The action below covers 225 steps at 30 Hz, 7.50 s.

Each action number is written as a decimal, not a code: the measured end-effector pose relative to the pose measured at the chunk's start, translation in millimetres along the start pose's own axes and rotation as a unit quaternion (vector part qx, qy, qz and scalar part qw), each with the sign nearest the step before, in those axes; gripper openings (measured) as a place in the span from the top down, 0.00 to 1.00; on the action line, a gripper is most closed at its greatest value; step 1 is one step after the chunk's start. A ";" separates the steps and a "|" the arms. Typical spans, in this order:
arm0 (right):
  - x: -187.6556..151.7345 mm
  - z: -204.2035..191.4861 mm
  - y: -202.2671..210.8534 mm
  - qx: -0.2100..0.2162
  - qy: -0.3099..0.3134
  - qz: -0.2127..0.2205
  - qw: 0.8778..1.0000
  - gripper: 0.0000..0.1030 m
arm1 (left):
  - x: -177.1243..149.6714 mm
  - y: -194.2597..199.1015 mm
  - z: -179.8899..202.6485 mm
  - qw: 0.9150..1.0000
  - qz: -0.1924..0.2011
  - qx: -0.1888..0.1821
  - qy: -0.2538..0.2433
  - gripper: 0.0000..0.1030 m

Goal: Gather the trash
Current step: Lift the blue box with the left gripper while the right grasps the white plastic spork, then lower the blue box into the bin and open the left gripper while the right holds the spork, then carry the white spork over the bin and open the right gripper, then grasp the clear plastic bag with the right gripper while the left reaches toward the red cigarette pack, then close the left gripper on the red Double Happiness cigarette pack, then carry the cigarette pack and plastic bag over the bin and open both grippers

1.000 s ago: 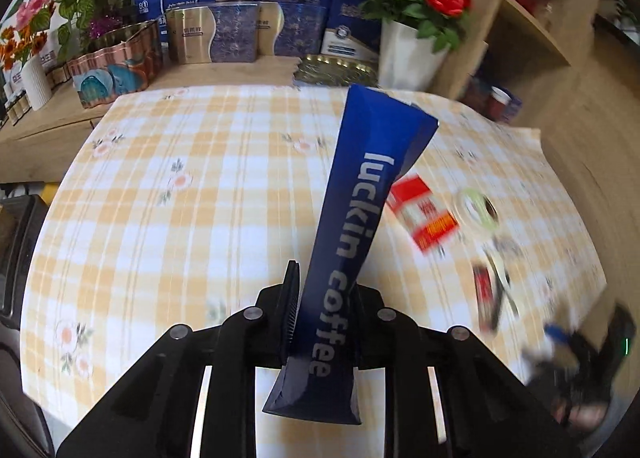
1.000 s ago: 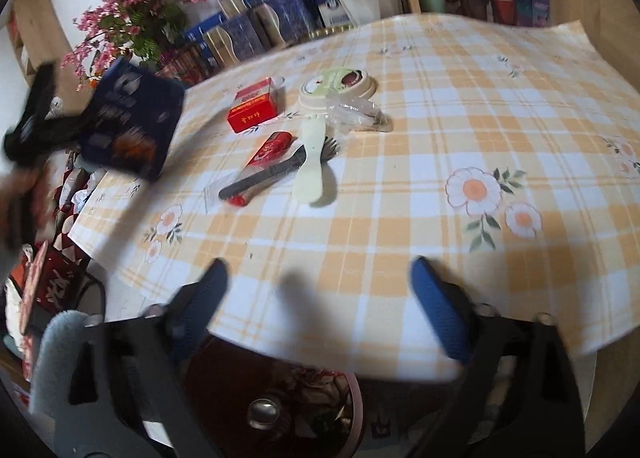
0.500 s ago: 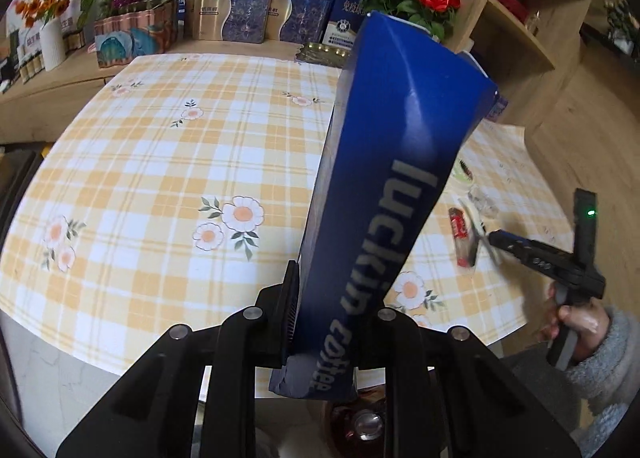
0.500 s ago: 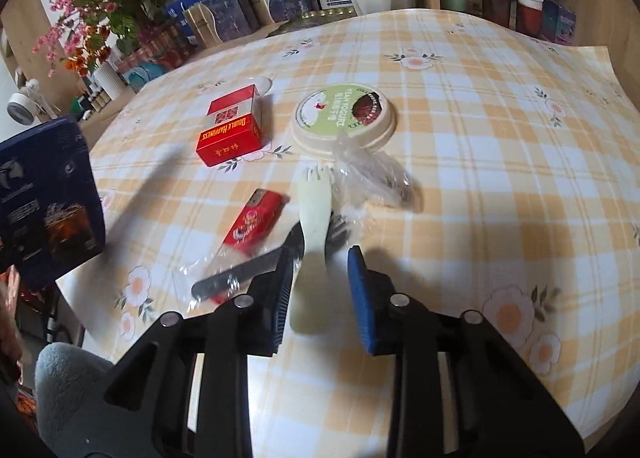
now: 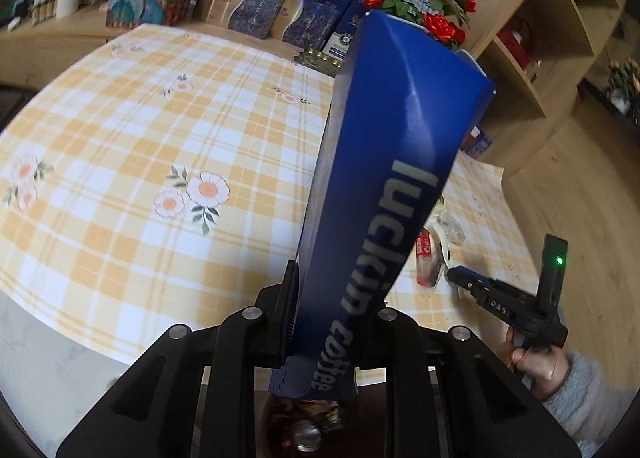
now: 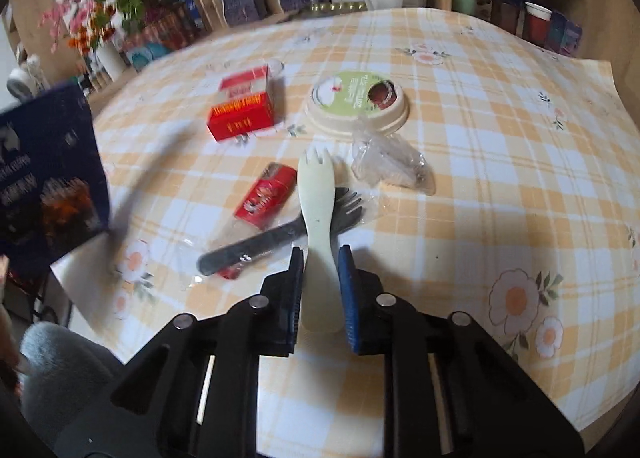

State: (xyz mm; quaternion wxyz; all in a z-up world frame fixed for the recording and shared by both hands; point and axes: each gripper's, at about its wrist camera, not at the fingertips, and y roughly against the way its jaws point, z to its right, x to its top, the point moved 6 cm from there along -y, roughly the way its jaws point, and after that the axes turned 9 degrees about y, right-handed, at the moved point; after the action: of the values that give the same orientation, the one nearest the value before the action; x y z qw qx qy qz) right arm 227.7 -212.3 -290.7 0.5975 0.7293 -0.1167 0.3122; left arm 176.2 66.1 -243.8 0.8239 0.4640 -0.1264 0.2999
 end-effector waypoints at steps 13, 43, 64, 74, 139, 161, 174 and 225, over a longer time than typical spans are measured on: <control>9.0 -19.4 71.0 0.052 -0.040 0.085 0.994 0.79 | -10.3 37.9 16.1 0.999 0.015 -0.034 0.010 0.81; -100.8 -54.2 163.7 0.080 -0.056 0.127 0.987 0.79 | -167.9 35.6 47.4 0.979 -0.120 0.001 -0.167 0.80; -120.2 -18.4 164.8 0.043 -0.090 0.123 0.987 0.79 | -182.7 -53.6 78.2 0.933 -0.158 0.067 -0.317 0.62; -127.9 -35.2 145.6 0.050 -0.068 0.098 0.992 0.79 | -137.8 -1.2 64.4 0.966 -0.045 0.051 -0.249 0.10; -148.7 -26.4 88.3 -0.033 -0.109 0.036 0.993 0.06 | -117.8 49.1 -20.4 0.991 0.032 0.108 -0.067 0.06; -9.5 56.4 61.4 -0.028 -0.032 0.063 0.997 0.06 | 23.3 -67.2 63.7 0.996 -0.019 0.084 -0.010 0.06; 67.9 59.4 -0.5 -0.002 0.110 0.071 0.991 0.15 | 42.2 -114.5 81.4 0.993 -0.041 0.108 -0.015 0.06; 56.2 70.2 -10.8 0.008 0.069 0.087 0.994 0.67 | 80.4 -178.3 118.3 0.982 -0.017 0.144 -0.118 0.44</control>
State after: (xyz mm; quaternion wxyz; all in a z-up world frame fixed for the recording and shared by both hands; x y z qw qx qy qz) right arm 299.4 -264.4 -272.2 0.5687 0.6983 -0.1353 0.4132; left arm 356.8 -72.5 -263.9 0.7328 0.6121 -0.1703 0.2438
